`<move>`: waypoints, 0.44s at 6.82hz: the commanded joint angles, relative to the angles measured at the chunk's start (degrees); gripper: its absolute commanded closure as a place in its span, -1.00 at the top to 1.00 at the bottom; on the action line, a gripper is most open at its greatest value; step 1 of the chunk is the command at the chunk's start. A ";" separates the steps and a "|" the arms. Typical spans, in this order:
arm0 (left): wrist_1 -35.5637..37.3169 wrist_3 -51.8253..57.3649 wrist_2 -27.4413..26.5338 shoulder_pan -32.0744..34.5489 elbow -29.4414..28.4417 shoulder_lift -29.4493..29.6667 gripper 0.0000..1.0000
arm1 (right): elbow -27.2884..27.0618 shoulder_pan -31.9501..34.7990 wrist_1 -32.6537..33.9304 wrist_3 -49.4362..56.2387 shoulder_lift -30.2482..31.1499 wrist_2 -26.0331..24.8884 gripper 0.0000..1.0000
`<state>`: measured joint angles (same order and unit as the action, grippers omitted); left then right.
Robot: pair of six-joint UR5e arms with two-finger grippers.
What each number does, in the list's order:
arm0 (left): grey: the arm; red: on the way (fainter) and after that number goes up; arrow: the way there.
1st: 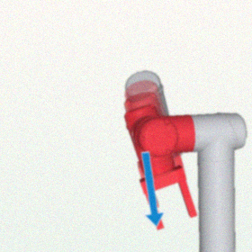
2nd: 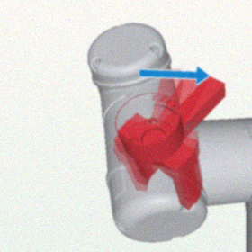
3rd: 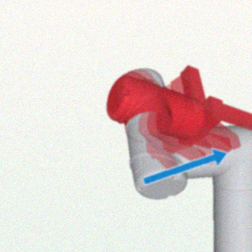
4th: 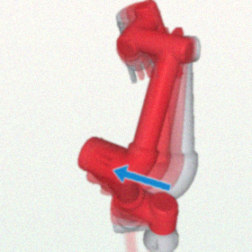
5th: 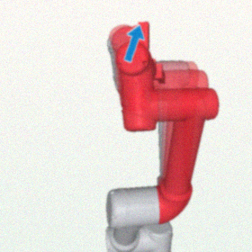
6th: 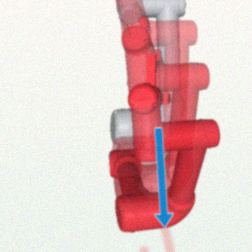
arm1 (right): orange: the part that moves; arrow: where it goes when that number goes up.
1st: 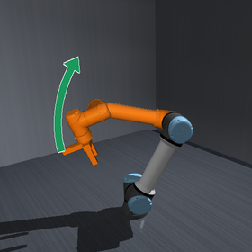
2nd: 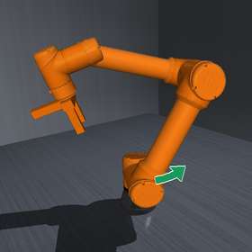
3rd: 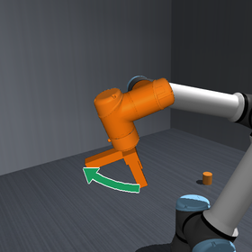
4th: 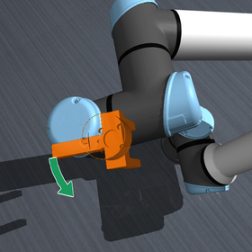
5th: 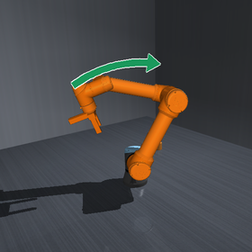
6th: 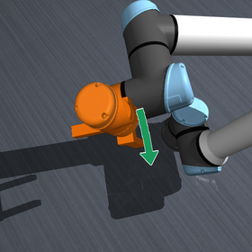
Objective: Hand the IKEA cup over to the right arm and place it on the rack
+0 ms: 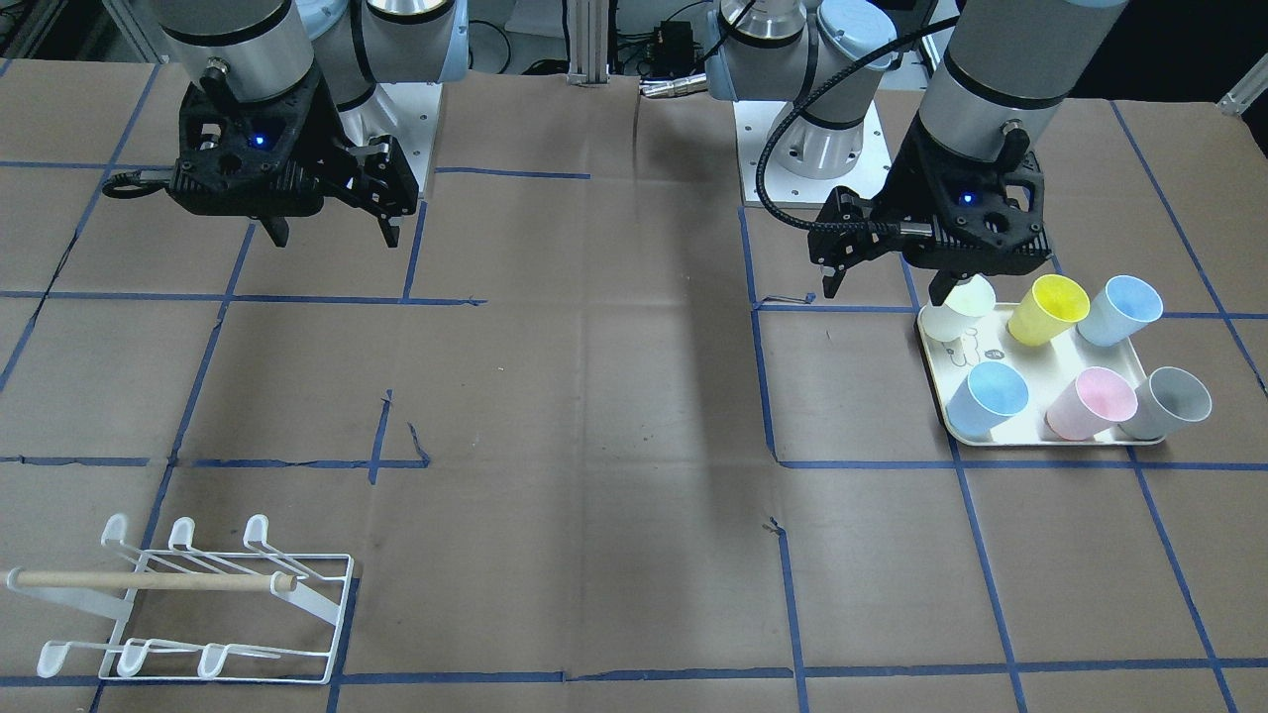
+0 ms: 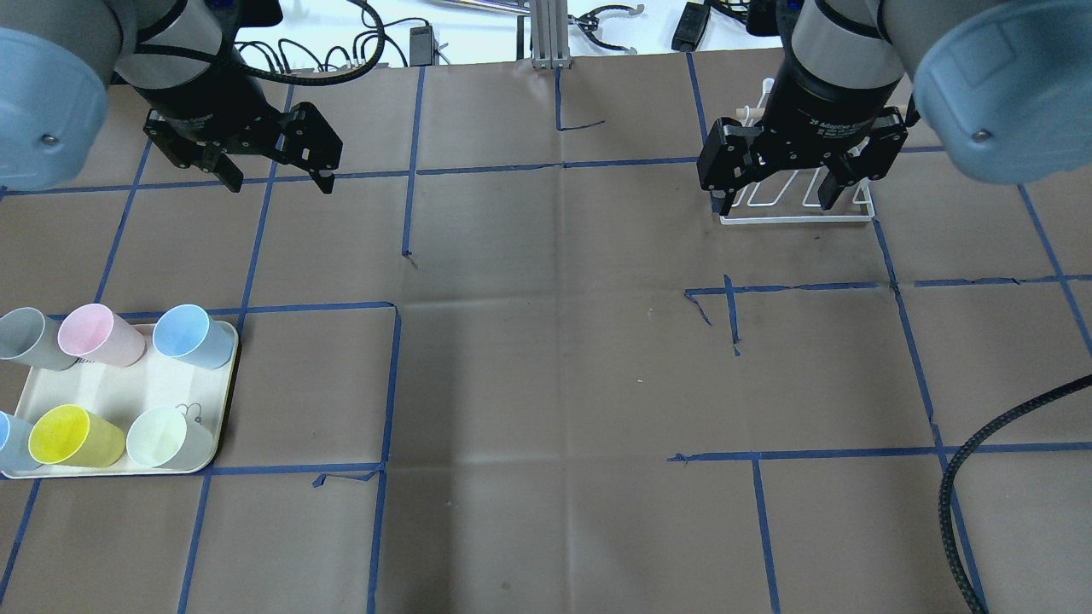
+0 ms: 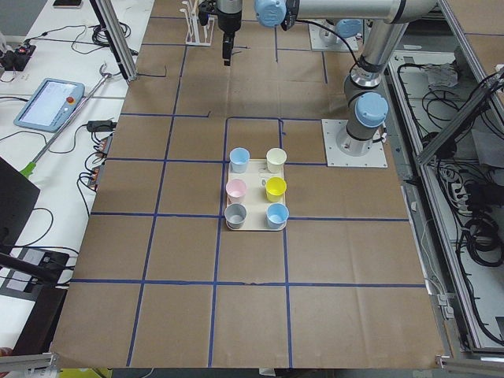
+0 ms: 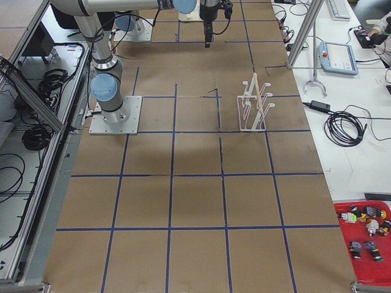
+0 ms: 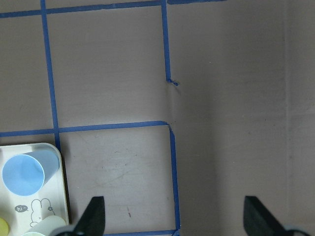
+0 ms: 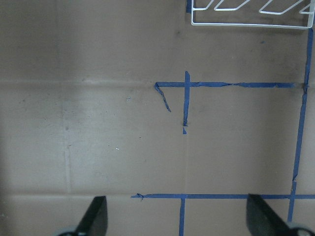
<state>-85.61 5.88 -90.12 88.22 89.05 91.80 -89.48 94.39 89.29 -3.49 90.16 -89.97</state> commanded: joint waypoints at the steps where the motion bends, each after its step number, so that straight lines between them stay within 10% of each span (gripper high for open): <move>1: 0.00 0.62 -0.05 -1.20 0.95 -0.75 1.00 | 0.27 0.00 -0.16 0.23 0.01 -0.65 1.00; 3: -0.09 9.71 0.03 -8.99 2.35 -1.18 0.99 | 0.27 0.00 0.01 0.06 0.02 -0.74 1.00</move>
<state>-85.67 10.32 -90.11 83.66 90.33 90.98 -89.24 94.39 89.17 -3.28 90.20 -90.63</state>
